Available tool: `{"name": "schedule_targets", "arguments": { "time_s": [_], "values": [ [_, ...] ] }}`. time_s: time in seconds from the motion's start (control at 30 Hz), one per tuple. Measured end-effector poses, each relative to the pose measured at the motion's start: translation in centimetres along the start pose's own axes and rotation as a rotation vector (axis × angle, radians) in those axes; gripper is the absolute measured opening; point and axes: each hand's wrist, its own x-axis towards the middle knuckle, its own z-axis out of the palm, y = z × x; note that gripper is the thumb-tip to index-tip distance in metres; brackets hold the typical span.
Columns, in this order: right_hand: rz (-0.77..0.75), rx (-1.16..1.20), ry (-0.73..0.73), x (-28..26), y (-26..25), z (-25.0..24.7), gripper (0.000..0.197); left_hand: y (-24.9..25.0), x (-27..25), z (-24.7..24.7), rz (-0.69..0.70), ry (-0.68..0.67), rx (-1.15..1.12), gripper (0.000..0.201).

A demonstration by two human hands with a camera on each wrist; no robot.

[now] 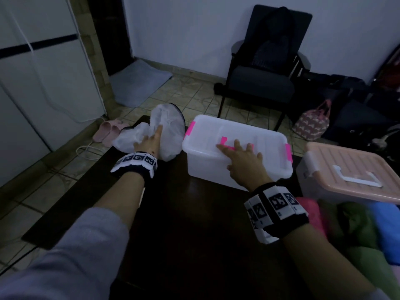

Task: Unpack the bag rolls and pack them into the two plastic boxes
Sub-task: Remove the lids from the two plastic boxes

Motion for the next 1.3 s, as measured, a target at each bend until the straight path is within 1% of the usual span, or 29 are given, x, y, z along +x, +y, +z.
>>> {"name": "schedule_targets", "arguments": {
  "time_s": [0.03, 0.13, 0.3, 0.4, 0.5, 0.6, 0.7, 0.8, 0.9, 0.97, 1.0, 1.03, 1.07, 1.13, 1.17, 1.2, 1.27, 1.3],
  "values": [
    [-0.001, -0.001, -0.002, -0.2, -0.1, 0.0, 0.071, -0.2, 0.0, 0.1, 0.005, 0.011, -0.012, 0.065],
    [-0.001, -0.009, -0.004, -1.0, -0.4, -0.1, 0.07, -0.1, -0.5, -0.3, 0.038, 0.024, 0.039, 0.056],
    [-0.027, -0.022, 0.013, -2.7, -0.5, -0.6, 0.067, 0.4, -1.1, -2.1, 0.098, 0.0, 0.104, 0.07],
    [-0.056, -0.044, 0.021, -3.9, -0.3, -1.0, 0.066, 0.5, -1.0, -2.8, 0.14, 0.004, 0.15, 0.071],
    [-0.065, -0.049, 0.028, -4.7, -0.3, -1.3, 0.064, -0.1, -0.7, -2.5, 0.183, -0.019, 0.054, 0.07],
    [-0.073, -0.055, 0.028, -5.1, -0.3, -1.2, 0.061, 0.0, -0.8, -1.4, 0.258, -0.042, -0.028, 0.077],
    [-0.081, -0.065, 0.037, -5.4, -0.3, -1.1, 0.06, 0.6, -1.2, -0.5, 0.244, -0.023, -0.038, 0.076],
    [-0.092, -0.075, 0.048, -5.5, -0.3, -0.9, 0.06, 1.1, -1.3, -0.1, 0.226, -0.039, -0.041, 0.072],
    [-0.107, -0.098, 0.034, -5.8, -0.3, -1.1, 0.064, 1.2, -1.4, -0.4, 0.211, -0.038, -0.033, 0.068],
    [-0.103, 0.011, -0.024, -5.9, 0.2, -1.7, 0.073, 1.2, -1.5, -0.9, 0.237, -0.036, -0.028, 0.069],
    [-0.085, 0.126, -0.029, -5.9, 0.6, -2.2, 0.076, 1.3, -1.6, -1.3, 0.248, -0.015, -0.015, 0.071],
    [-0.059, 0.253, 0.02, -5.9, 1.1, -2.7, 0.074, 1.5, -1.8, -1.9, 0.249, 0.03, 0.006, 0.071],
    [-0.019, 0.375, 0.124, -5.8, 1.7, -3.1, 0.066, 1.9, -2.2, -2.6, 0.233, 0.087, 0.02, 0.067],
    [0.137, 0.548, 0.357, -5.6, 3.2, -3.8, 0.048, 3.2, -3.3, -4.2, 0.176, 0.178, -0.084, 0.053],
    [0.231, 0.581, 0.4, -5.6, 4.0, -4.0, 0.043, 3.9, -3.9, -4.7, 0.162, 0.195, -0.147, 0.046],
    [0.309, 0.588, 0.382, -5.5, 4.7, -4.0, 0.042, 4.5, -4.6, -5.3, 0.147, 0.169, -0.207, 0.039],
    [0.404, 0.599, 0.286, -5.4, 5.8, -3.8, 0.042, 5.6, -5.6, -5.7, 0.129, 0.001, -0.312, 0.031],
    [0.434, 0.596, 0.248, -5.2, 6.3, -3.5, 0.043, 5.9, -6.0, -5.7, 0.112, -0.079, -0.387, 0.031]
  ]
}}
